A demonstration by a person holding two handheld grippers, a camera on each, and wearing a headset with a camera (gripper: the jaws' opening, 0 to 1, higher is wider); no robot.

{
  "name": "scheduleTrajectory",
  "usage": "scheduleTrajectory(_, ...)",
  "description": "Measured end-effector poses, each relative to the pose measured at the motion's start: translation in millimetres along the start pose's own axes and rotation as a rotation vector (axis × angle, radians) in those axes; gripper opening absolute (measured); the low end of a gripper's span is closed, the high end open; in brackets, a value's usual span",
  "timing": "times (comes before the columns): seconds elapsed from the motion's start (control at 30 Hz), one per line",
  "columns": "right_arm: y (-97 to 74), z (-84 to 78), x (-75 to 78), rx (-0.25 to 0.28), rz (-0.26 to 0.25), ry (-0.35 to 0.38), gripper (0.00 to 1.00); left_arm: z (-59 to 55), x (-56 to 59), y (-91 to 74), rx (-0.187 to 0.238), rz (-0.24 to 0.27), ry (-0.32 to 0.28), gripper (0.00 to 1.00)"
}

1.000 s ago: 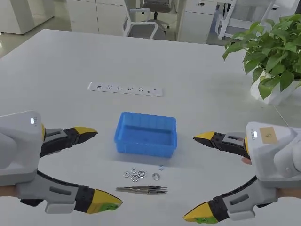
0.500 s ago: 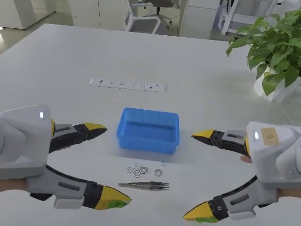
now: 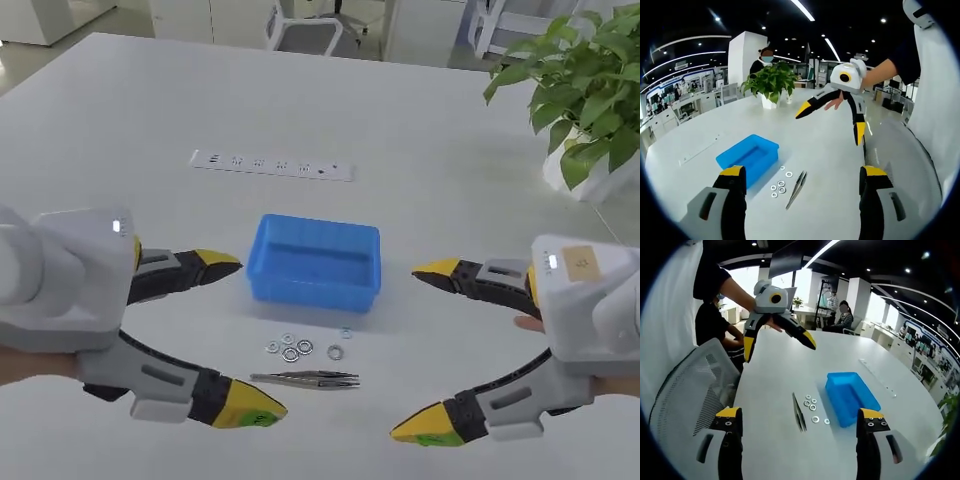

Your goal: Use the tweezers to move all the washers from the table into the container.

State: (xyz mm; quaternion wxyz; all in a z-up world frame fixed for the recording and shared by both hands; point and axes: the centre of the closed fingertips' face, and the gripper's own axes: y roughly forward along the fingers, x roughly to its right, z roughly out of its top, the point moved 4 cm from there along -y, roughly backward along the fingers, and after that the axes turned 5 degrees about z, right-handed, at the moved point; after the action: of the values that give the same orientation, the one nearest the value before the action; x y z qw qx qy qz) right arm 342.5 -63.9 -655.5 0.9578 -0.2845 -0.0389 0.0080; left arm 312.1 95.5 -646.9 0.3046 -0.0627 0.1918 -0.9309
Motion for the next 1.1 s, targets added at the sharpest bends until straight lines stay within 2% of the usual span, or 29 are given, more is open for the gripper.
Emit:
scheduleTrajectory(0.17, 0.9, -0.8, 3.1, -0.005, 0.008, 0.001, 0.95, -1.4, -7.0, -0.3, -0.004, 0.022, 0.013, 0.99)
scheduleTrajectory(0.3, 1.4, -0.5, 6.0, -0.003, 0.021, 0.012, 0.94, 1.5, -5.8, 3.2, 0.015, 0.010, 0.009, 0.99)
scheduleTrajectory(0.43, 3.0, -2.3, 8.0, -0.002, 0.032, 0.025, 0.92, -8.1, -6.4, 7.4, -0.018, -0.008, 0.014, 0.99)
scheduleTrajectory(0.5, 3.8, -2.3, 8.6, 0.008, 0.035, 0.043, 0.91, -11.8, -6.9, 8.2, -0.021, -0.014, 0.008, 0.98)
scheduleTrajectory(0.57, 4.4, -2.1, 8.8, 0.018, 0.043, 0.057, 0.89, -12.1, -6.8, 8.2, -0.003, -0.032, 0.006, 0.93)
scheduleTrajectory(0.6, 5.1, -2.6, 8.9, 0.018, 0.052, 0.066, 0.87, -11.4, -6.3, 8.2, 0.008, -0.045, -0.005, 0.88)
scheduleTrajectory(0.63, 5.8, -3.0, 9.1, 0.019, 0.057, 0.075, 0.86, -8.7, -4.5, 8.3, 0.035, -0.071, -0.031, 0.83)
scheduleTrajectory(0.7, 7.6, -2.5, 10.5, 0.032, 0.066, 0.075, 0.83, -3.6, -5.2, 9.0, 0.084, -0.086, -0.042, 0.78)
scheduleTrajectory(0.73, 9.2, -2.5, 9.7, 0.034, 0.086, 0.087, 0.79, -2.8, -5.3, 9.4, 0.093, -0.094, -0.052, 0.75)
scheduleTrajectory(0.8, 13.2, -3.7, 11.0, 0.030, 0.097, 0.091, 0.73, -5.5, -6.5, 11.3, 0.089, -0.097, -0.041, 0.65)
scheduleTrajectory(0.9, 20.9, -4.9, 10.6, 0.033, 0.122, 0.093, 0.66, -11.8, -6.3, 15.9, 0.107, -0.106, 0.012, 0.49)
scheduleTrajectory(1.0, 29.1, -3.2, 10.5, 0.047, 0.141, 0.081, 0.60, -15.7, -6.5, 19.7, 0.126, -0.123, -0.002, 0.42)
scheduleTrajectory(1.1, 40.5, -5.4, 10.2, 0.030, 0.164, 0.069, 0.57, -22.3, -4.7, 23.9, 0.123, -0.151, 0.010, 0.36)
